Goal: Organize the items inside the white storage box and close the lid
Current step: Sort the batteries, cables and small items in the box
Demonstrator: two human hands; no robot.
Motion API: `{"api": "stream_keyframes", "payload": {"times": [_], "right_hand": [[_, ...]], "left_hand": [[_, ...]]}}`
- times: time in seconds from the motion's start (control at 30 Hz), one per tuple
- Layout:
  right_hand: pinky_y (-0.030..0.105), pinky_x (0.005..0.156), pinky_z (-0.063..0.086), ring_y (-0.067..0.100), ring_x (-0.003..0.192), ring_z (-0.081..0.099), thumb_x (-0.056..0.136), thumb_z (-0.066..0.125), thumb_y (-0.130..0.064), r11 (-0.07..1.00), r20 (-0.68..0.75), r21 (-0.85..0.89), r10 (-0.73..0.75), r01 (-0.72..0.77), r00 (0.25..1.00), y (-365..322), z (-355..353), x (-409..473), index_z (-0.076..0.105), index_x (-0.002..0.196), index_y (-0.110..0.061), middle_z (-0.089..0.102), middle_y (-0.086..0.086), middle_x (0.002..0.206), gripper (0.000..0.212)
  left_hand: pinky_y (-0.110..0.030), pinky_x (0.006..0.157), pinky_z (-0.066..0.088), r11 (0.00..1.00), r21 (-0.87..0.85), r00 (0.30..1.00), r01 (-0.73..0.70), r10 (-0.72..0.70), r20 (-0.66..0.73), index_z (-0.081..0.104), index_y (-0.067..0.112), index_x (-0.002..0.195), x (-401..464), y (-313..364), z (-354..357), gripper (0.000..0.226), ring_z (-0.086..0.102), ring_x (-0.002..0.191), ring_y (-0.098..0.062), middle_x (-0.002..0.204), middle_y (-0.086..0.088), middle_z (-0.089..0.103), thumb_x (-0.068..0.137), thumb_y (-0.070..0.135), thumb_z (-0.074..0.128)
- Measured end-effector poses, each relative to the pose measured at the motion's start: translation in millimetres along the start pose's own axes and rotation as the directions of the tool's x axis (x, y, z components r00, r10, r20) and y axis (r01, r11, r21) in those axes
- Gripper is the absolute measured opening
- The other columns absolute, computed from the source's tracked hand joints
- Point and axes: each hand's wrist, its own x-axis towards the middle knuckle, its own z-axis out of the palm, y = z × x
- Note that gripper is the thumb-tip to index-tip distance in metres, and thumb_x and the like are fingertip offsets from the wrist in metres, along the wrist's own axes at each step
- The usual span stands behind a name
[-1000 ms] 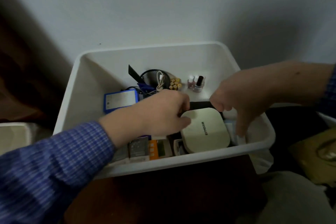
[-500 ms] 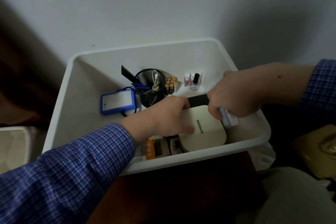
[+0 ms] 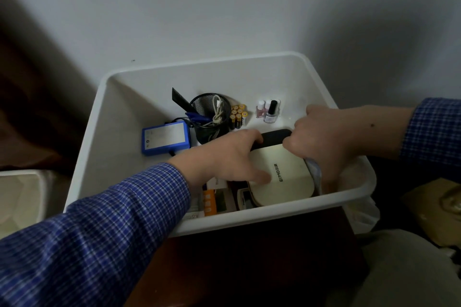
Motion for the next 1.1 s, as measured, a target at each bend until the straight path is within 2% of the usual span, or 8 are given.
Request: {"api": "stream_keyframes", "payload": {"times": [0.13,0.3,0.43,0.57,0.73,0.87,0.93,1.1], "right_hand": [[0.040,0.070,0.038,0.024,0.084,0.062,0.081,0.073,-0.051,0.995,0.110,0.101,-0.009,-0.002,0.994,3.0,-6.4,4.1,0.035,0.072,-0.031,0.051,-0.008,0.073,0.044],[0.034,0.087,0.050,0.011,0.081,0.056,0.059,0.082,-0.065,0.977,0.239,0.208,-0.101,0.051,0.966,16.1,-42.6,-18.0,0.044,0.091,-0.031,0.056,-0.010,0.088,0.060],[0.024,0.064,0.045,0.006,0.079,0.057,0.063,0.079,-0.066,0.919,0.142,0.394,-0.095,0.031,0.985,37.9,-68.5,-41.8,0.049,0.099,-0.038,0.061,-0.010,0.092,0.055],[0.031,0.076,0.056,0.005,0.078,0.064,0.062,0.062,-0.084,0.692,-0.078,0.702,-0.157,0.166,0.985,48.6,-86.9,-50.4,0.058,0.101,-0.052,0.066,-0.012,0.090,0.051],[0.027,0.069,0.050,0.004,0.064,0.061,0.079,0.044,-0.085,0.395,-0.246,0.885,-0.053,0.247,0.968,17.9,-79.2,-15.9,0.068,0.089,-0.034,0.069,-0.012,0.072,0.057],[0.013,0.051,0.044,0.006,0.048,0.059,0.084,0.033,-0.079,0.326,-0.306,0.911,0.130,0.251,0.943,-19.1,-74.6,19.6,0.068,0.085,-0.015,0.068,0.000,0.060,0.073],[0.013,0.047,0.042,0.006,0.045,0.060,0.094,0.041,-0.068,0.351,-0.370,0.893,0.216,0.282,0.904,-33.5,-76.4,35.4,0.064,0.084,-0.010,0.067,0.002,0.056,0.063],[0.031,0.057,0.043,0.014,0.066,0.068,0.096,0.052,-0.048,0.533,-0.335,0.822,0.168,0.200,0.927,-44.6,-88.7,57.5,0.051,0.090,-0.016,0.068,0.001,0.072,0.032]], "left_hand": [[-0.026,0.077,0.057,1.000,-0.002,1.000,-0.002,0.002,-0.011,0.050,0.026,0.126,-1.0,-1.2,-2.1,0.066,0.060,0.089,-0.004,0.105,0.014,0.058,0.072,0.044,0.084],[-0.034,0.081,0.061,0.999,-0.042,1.000,0.013,-0.013,0.021,0.050,0.027,0.128,-2.0,-2.5,-2.2,0.069,0.065,0.094,-0.010,0.111,0.009,0.061,0.071,0.043,0.085],[-0.037,0.086,0.060,0.998,-0.066,0.999,0.011,-0.009,0.040,0.048,0.023,0.133,-6.8,0.2,-7.5,0.065,0.066,0.098,-0.013,0.116,0.005,0.062,0.078,0.034,0.082],[-0.026,0.094,0.047,0.994,0.107,0.998,0.032,-0.025,-0.063,0.051,0.021,0.137,-30.2,-1.3,-35.7,0.052,0.058,0.113,-0.016,0.127,0.003,0.058,0.089,0.031,0.069],[-0.042,0.082,0.054,0.936,0.297,0.980,0.187,-0.201,0.015,0.065,0.007,0.106,-93.8,-26.9,-84.2,0.022,0.065,0.093,-0.025,0.104,-0.011,0.069,0.093,0.022,0.057],[-0.027,0.086,0.048,0.825,0.470,0.916,0.312,-0.392,0.080,0.058,0.027,0.124,-120.1,-47.0,-83.6,0.028,0.060,0.106,-0.015,0.122,0.004,0.063,0.098,0.033,0.051],[-0.029,0.094,0.047,0.782,0.551,0.913,0.291,-0.399,0.084,0.054,0.025,0.133,-118.6,-58.3,-71.4,0.036,0.058,0.116,-0.020,0.131,0.001,0.059,0.098,0.034,0.051],[-0.036,0.082,0.055,0.755,0.619,0.937,0.217,-0.340,0.085,0.062,0.017,0.114,-101.6,-74.4,-47.4,0.023,0.064,0.094,-0.024,0.106,-0.004,0.066,0.095,0.027,0.056]]}}
